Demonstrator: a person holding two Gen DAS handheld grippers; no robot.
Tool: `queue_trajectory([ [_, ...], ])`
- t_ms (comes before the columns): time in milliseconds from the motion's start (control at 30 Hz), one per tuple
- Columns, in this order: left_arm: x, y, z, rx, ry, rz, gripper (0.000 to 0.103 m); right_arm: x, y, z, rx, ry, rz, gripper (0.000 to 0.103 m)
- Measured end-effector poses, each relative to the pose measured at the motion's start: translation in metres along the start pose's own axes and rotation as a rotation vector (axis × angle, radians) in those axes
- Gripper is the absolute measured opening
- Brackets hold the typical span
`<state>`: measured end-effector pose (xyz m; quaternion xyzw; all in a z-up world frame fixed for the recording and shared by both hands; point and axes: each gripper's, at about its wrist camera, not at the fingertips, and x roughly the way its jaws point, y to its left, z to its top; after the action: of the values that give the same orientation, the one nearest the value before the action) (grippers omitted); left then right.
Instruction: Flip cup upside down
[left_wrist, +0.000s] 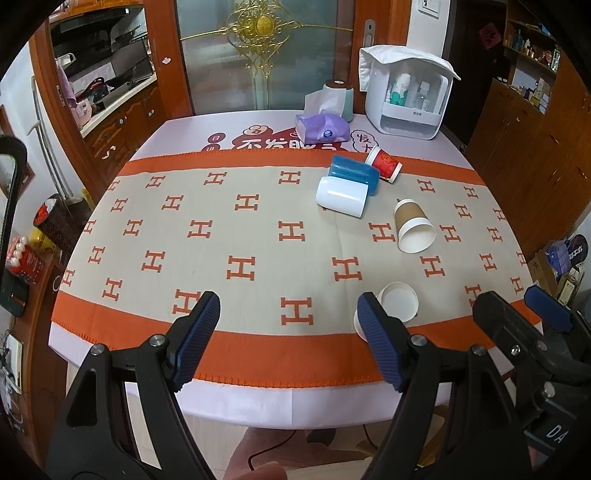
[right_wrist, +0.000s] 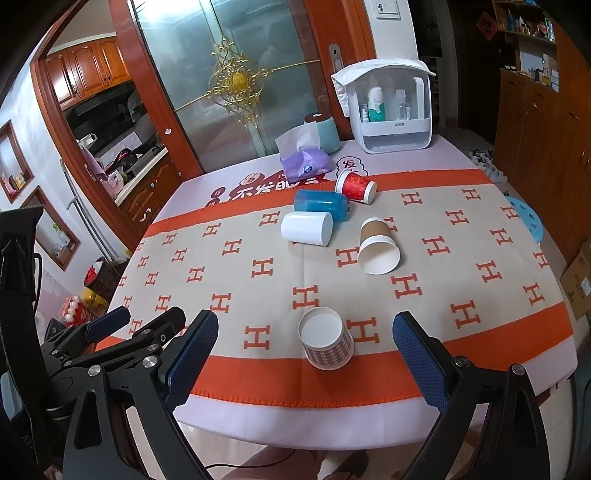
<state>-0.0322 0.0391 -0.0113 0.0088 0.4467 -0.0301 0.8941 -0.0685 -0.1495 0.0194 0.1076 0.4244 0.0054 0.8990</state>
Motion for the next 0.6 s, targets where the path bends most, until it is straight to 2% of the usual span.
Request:
queue_trajectory([
  [600,0.0017,0.0014,-0.0047,-0.005,0.010,0.005,0.075,0.0036,0.0001,-0.0027,0.002,0.010,0.003,0.096],
])
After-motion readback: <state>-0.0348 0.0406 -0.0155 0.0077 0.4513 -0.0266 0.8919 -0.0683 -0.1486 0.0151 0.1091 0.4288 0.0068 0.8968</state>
